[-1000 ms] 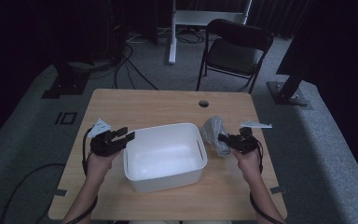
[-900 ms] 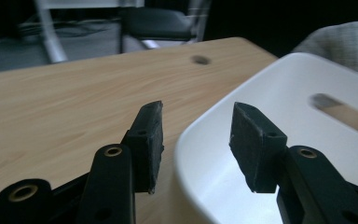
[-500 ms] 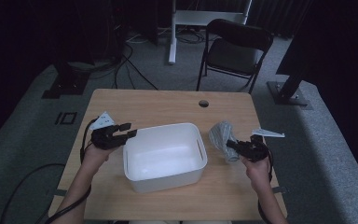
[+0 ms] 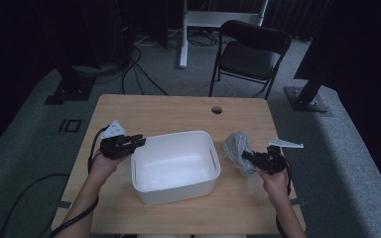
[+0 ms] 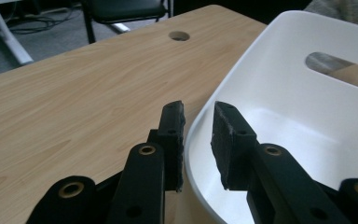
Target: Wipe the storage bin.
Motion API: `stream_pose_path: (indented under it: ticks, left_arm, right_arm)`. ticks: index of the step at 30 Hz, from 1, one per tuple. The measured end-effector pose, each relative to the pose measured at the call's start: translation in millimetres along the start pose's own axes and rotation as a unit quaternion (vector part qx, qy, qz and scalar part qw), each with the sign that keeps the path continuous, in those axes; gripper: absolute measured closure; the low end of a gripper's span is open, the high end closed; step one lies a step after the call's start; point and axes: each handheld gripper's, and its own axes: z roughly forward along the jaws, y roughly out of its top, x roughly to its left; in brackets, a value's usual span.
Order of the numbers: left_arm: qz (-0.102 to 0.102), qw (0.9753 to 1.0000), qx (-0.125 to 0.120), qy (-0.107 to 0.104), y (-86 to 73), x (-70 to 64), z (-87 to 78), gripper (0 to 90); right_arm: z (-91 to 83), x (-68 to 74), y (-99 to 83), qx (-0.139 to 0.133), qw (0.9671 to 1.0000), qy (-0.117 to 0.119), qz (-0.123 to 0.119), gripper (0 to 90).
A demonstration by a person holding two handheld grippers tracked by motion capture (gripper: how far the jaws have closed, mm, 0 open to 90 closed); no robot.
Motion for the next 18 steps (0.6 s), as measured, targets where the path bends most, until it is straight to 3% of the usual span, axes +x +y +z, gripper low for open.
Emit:
stream_pose_path:
  ticks: [7, 18]
  left_arm:
    - [-0.011, 0.9997, -0.013, 0.018, -4.7, -2.8, -1.2, 79.3]
    - [-0.024, 0.9983, -0.005, 0.053, -3.8, -9.7, -3.3, 80.1]
  right_arm:
    - [-0.5, -0.4, -0.1, 0.001, 1.0, -0.001, 0.001, 78.2]
    - [0.0, -1.4, -0.2, 0.002, 1.0, -0.002, 0.002, 78.2]
